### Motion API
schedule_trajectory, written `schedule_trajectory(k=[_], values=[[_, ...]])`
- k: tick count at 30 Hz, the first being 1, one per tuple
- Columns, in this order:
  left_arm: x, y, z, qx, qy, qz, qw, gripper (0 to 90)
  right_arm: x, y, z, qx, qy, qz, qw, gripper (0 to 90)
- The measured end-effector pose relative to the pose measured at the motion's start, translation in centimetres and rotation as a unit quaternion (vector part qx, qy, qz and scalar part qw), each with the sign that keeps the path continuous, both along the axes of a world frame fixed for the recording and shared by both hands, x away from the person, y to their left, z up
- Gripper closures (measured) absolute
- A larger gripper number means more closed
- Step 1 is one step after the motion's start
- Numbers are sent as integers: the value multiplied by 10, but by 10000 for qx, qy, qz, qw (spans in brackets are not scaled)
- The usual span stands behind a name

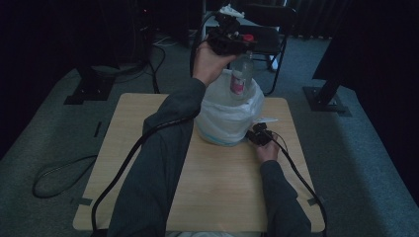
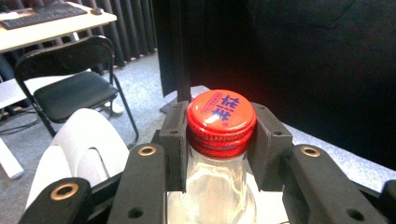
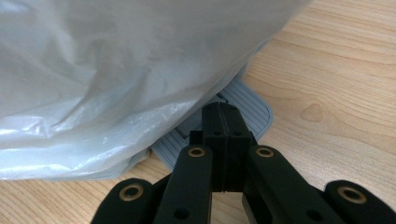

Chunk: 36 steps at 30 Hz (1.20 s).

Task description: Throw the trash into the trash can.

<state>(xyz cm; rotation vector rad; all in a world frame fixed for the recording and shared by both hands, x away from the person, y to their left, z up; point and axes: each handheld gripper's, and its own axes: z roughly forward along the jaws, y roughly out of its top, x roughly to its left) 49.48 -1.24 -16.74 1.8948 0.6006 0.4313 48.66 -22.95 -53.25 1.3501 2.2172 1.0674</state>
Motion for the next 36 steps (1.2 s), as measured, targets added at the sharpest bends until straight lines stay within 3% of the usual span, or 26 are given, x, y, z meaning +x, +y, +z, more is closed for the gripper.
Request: schedule_trajectory(k=[6,15,23,34,36], values=[[3,0,-1,-99,-66,144,9998,632,0,0,0,-2,-1,3,10000,900],[10,-4,-4,-19,-56,256,9997,632,0,0,0,-17,-6,12,10000,900],[15,-1,0,-101,-49,386,9992,632,0,0,0,-21,-14,12,10000,900],[14,-1,-4,65,-102,381,9992,627,0,0,0,-18,-9,9,10000,900],[13,-1,-5,-73,-194,345,9992,614,0,0,0,5,9,8,10000,900]])
